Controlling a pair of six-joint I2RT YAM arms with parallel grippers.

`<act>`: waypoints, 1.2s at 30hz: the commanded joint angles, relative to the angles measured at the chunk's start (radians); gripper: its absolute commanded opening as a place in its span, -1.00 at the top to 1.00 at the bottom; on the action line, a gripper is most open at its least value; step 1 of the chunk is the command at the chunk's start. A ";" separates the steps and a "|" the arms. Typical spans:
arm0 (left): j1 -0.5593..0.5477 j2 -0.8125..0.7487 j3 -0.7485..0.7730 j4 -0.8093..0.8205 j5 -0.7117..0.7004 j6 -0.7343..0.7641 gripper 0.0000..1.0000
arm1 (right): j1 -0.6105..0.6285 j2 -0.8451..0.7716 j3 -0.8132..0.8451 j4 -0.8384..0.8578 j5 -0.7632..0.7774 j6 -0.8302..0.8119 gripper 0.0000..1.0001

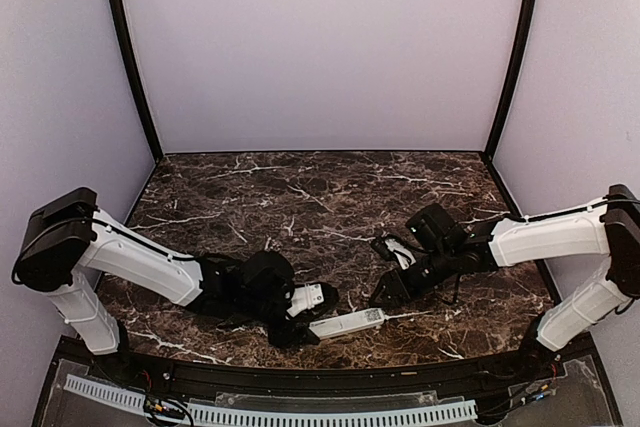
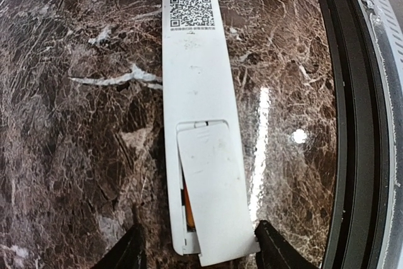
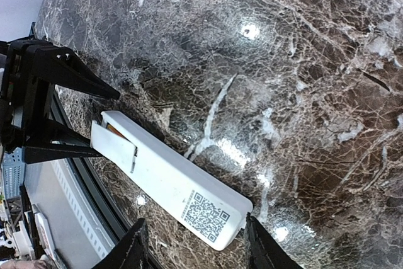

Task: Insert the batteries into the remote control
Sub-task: Load the battery cover onto the remote control without the battery cover.

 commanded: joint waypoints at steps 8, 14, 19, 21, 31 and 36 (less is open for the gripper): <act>0.004 0.025 0.026 -0.006 0.051 0.017 0.00 | 0.008 0.002 0.019 -0.007 0.008 -0.017 0.02; 0.004 0.026 0.025 -0.009 0.061 0.020 0.15 | 0.008 -0.003 0.012 -0.004 0.010 -0.013 0.02; 0.004 0.026 0.026 -0.014 0.061 0.027 0.27 | 0.007 -0.010 0.009 -0.004 0.011 -0.011 0.02; 0.004 0.026 0.028 -0.017 0.061 0.029 0.28 | 0.008 -0.013 0.008 -0.005 0.013 -0.011 0.02; 0.004 0.040 0.035 -0.024 0.060 0.048 0.35 | 0.008 -0.018 0.002 -0.001 0.014 -0.007 0.02; 0.004 0.031 0.038 -0.037 0.064 0.051 -0.06 | 0.008 -0.027 -0.004 -0.002 0.013 -0.002 0.00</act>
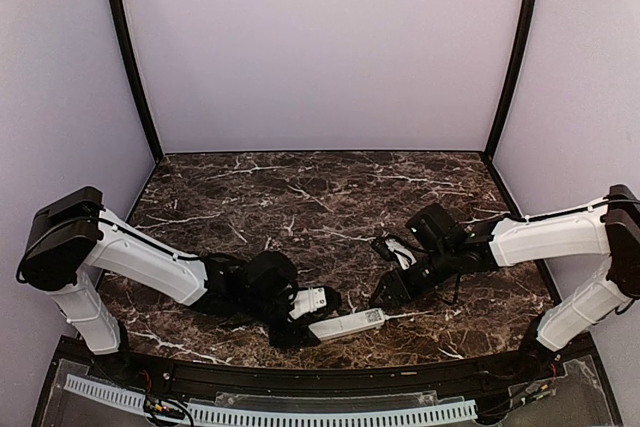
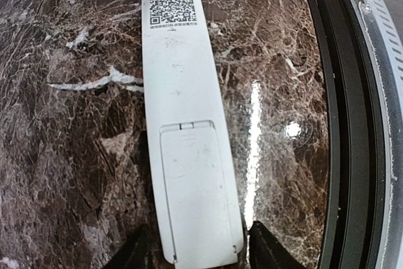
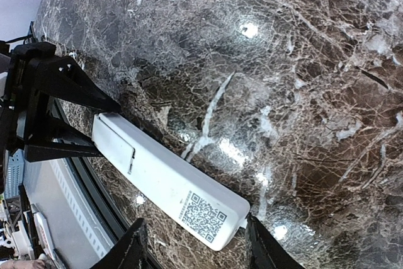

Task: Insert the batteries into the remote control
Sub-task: Load the battery cover onto the remote control without the battery cover.

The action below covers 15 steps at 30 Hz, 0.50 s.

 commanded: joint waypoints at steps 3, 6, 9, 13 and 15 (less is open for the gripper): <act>-0.001 -0.004 0.014 -0.024 0.015 0.012 -0.15 | 0.008 -0.027 -0.007 0.010 0.010 0.004 -0.01; -0.001 -0.016 0.018 -0.030 0.013 0.009 -0.23 | 0.008 -0.028 -0.005 0.009 0.007 0.003 -0.01; 0.000 -0.047 0.012 -0.038 0.010 -0.002 -0.30 | 0.008 -0.031 -0.003 0.004 0.007 0.003 -0.01; 0.000 -0.140 -0.046 -0.020 -0.001 -0.043 -0.35 | 0.008 -0.043 0.003 -0.005 0.012 0.009 -0.01; 0.000 -0.197 -0.081 -0.009 -0.001 -0.075 -0.36 | 0.008 -0.061 0.013 -0.019 0.032 0.023 0.01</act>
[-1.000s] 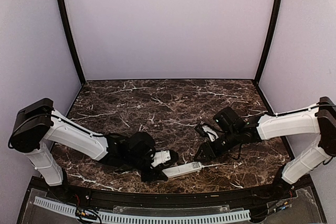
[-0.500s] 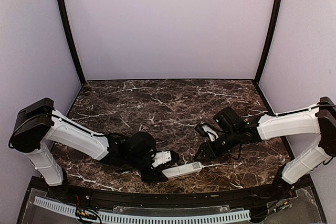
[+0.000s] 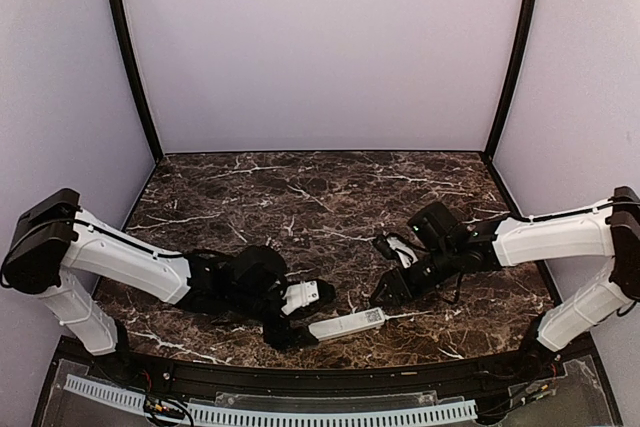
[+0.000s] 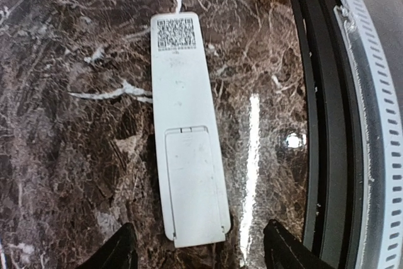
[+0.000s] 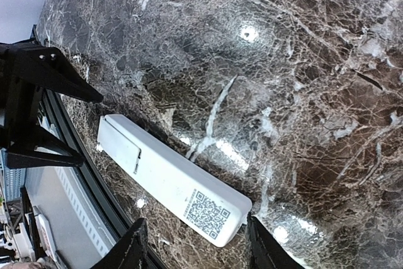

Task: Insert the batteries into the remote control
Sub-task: Load the battery cover onto the remote control without the battery cover.

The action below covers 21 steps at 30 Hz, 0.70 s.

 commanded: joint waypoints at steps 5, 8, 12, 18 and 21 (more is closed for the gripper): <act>0.000 -0.233 -0.136 -0.005 -0.069 -0.182 -0.28 | 0.032 -0.099 0.042 -0.034 0.092 0.063 0.24; -0.001 -0.231 -0.142 -0.033 -0.116 -0.251 0.04 | 0.081 -0.079 0.030 0.086 0.025 0.116 0.73; -0.027 -0.176 -0.140 -0.031 -0.147 -0.289 0.26 | 0.139 0.007 0.019 0.219 -0.010 0.190 1.00; -0.054 -0.123 -0.160 0.046 -0.166 -0.286 0.33 | 0.203 0.183 0.084 0.290 -0.063 0.194 1.00; -0.058 -0.099 -0.155 0.057 -0.165 -0.279 0.33 | 0.207 0.226 0.100 0.290 -0.069 0.188 1.00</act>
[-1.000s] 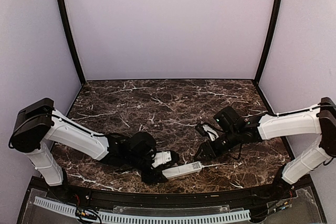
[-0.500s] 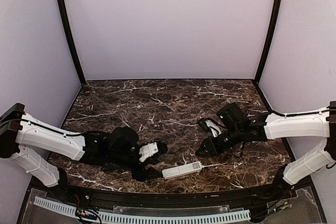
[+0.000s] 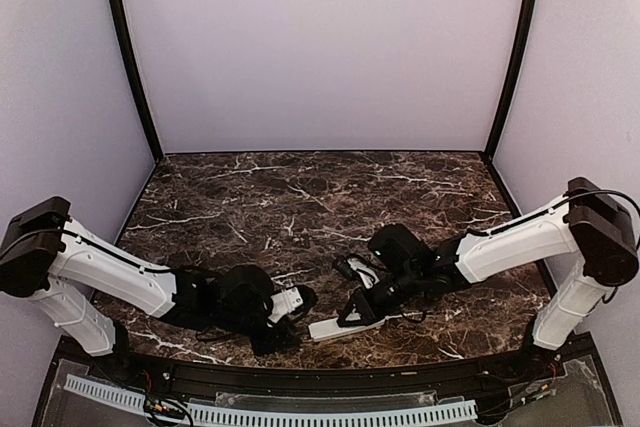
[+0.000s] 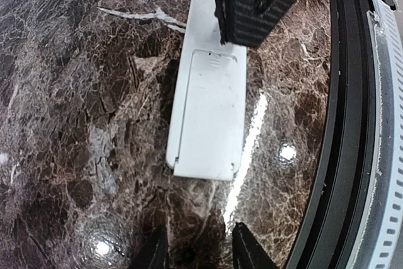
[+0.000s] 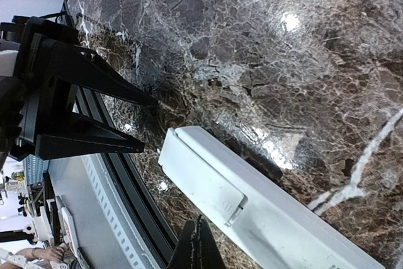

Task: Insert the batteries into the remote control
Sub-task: Load the battery cover onto the remote control without the battery cover.

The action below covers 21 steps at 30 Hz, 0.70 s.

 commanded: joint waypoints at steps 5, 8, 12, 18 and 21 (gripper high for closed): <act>-0.008 0.032 -0.013 0.061 -0.029 0.004 0.34 | 0.015 0.044 0.035 0.062 -0.023 0.006 1.00; -0.008 0.045 -0.005 0.066 -0.033 0.017 0.35 | 0.020 0.051 0.038 0.068 -0.025 0.005 1.00; -0.009 0.071 0.012 0.071 -0.035 0.030 0.39 | 0.020 0.075 0.038 0.063 -0.016 0.003 1.00; -0.009 0.079 0.018 0.074 -0.038 0.042 0.44 | 0.020 0.115 0.041 0.058 -0.006 -0.009 1.00; -0.008 0.080 0.024 0.071 -0.036 0.045 0.45 | 0.020 0.125 0.039 0.050 0.002 -0.011 1.00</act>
